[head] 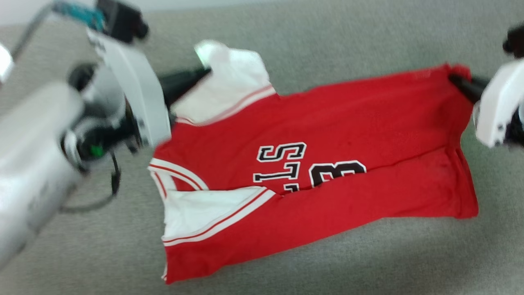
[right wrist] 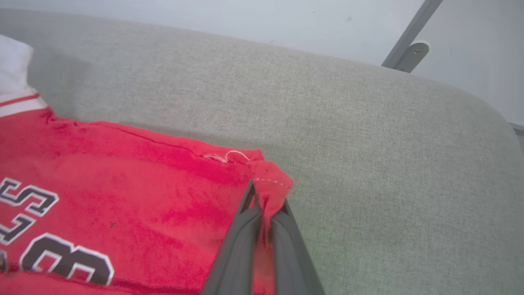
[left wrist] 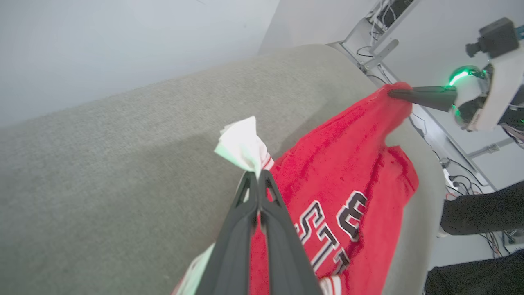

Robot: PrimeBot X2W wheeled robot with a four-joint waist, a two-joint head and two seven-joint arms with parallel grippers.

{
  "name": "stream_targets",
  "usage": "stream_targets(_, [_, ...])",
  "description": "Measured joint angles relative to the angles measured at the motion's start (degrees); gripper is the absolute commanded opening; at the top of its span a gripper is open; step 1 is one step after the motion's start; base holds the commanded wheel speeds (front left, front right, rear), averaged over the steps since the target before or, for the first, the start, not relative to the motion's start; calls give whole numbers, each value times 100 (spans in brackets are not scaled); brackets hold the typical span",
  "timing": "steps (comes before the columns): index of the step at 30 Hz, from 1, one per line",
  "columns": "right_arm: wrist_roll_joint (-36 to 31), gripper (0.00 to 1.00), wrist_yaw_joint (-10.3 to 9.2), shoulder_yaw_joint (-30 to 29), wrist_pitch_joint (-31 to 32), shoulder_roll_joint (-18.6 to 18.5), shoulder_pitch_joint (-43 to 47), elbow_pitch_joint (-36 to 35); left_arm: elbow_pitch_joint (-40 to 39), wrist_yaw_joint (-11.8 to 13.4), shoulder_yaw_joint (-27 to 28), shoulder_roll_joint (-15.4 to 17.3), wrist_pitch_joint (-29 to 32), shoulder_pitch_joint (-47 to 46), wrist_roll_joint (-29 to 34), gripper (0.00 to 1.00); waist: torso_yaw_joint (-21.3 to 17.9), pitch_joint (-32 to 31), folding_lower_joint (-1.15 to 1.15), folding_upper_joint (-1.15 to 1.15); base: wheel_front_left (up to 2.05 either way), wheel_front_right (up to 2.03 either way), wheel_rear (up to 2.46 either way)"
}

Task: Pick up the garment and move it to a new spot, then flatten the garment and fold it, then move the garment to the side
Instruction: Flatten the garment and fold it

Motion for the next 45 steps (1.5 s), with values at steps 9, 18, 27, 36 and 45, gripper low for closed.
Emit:
stream_targets(9, [441,0,0,98,-401,-789,1194,-801,-1570,0,-203,985,-1448,1332,22,0,329,-509,0,0,0,0,0])
stream_targets(18, [786,0,0,-312,-901,-1154,2368,-1118,-1917,0,-587,1266,-2591,2523,307,0,527,-577,0,0,0,0,0])
stream_targets(27, [682,0,0,-571,-1294,-921,2977,-1044,-1385,97,-782,1023,-2938,3162,364,0,510,-385,0,0,0,0,0])
stream_targets(36, [541,0,0,-683,-1557,-552,3053,-746,-675,47,-800,560,-3120,3284,488,0,455,-245,0,0,0,0,0])
stream_targets(45, [799,100,0,-924,-1641,-646,3125,-939,-438,90,-542,235,-3255,3521,737,100,489,-397,0,0,0,0,0])
